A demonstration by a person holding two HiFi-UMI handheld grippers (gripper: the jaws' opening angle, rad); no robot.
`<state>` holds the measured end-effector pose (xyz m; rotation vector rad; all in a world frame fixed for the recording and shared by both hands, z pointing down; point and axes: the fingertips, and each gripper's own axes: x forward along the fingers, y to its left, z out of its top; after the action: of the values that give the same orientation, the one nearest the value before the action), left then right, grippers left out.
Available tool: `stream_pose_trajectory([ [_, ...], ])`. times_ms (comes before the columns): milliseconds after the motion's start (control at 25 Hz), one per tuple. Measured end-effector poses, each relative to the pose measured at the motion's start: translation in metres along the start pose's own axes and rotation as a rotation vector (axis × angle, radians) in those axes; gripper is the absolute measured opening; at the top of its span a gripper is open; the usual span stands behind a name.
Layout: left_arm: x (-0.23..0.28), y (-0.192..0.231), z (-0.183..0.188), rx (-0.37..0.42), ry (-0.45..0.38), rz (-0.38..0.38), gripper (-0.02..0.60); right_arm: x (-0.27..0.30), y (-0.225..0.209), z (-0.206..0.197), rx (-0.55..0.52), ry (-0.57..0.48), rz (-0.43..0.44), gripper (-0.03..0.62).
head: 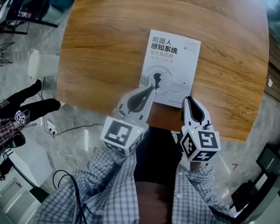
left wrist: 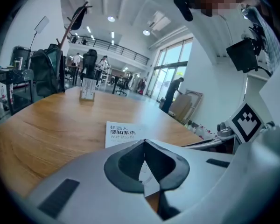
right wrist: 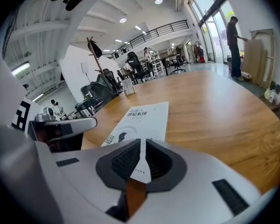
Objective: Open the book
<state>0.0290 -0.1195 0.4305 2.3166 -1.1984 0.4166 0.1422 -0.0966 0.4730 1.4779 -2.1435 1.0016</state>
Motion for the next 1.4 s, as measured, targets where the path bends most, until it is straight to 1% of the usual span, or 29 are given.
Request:
stream_pose_trajectory([
  [120,0.009,0.003,-0.008,-0.004,0.022,-0.015,0.008,0.008,-0.013,-0.009,0.015,0.044,-0.040,0.021],
  [240,0.015,0.005,-0.016,-0.008,0.045,-0.022,0.008,0.014,-0.019,-0.019,0.045,0.080,-0.048,0.025],
  [280,0.017,0.006,-0.019,-0.014,0.054,-0.023,0.008,0.015,-0.019,-0.021,0.063,0.090,-0.045,0.036],
  [360,0.021,0.008,-0.025,-0.023,0.072,-0.025,0.008,0.019,-0.020,-0.025,0.084,0.111,-0.036,0.103],
  [400,0.023,0.008,-0.027,-0.025,0.081,-0.027,0.008,0.021,-0.021,-0.027,0.085,0.124,-0.034,0.107],
  [560,0.032,0.006,-0.036,-0.018,0.109,-0.037,0.008,0.026,-0.026,-0.036,0.088,0.174,-0.036,0.108],
  [840,0.037,0.006,-0.044,-0.029,0.130,-0.037,0.008,0.029,-0.027,-0.038,0.080,0.204,-0.032,0.103],
  [920,0.038,0.006,-0.046,-0.030,0.136,-0.040,0.008,0.027,-0.029,-0.038,0.116,0.202,-0.030,0.081],
  [1040,0.040,0.007,-0.049,-0.035,0.142,-0.040,0.008,0.026,-0.031,-0.036,0.198,0.194,-0.015,0.055],
  [1160,0.040,0.007,-0.048,-0.040,0.139,-0.044,0.008,0.023,-0.031,-0.034,0.260,0.183,0.006,0.043],
  [1400,0.042,-0.001,-0.036,-0.048,0.117,-0.076,0.008,0.013,-0.022,-0.020,0.315,0.134,0.050,0.031],
])
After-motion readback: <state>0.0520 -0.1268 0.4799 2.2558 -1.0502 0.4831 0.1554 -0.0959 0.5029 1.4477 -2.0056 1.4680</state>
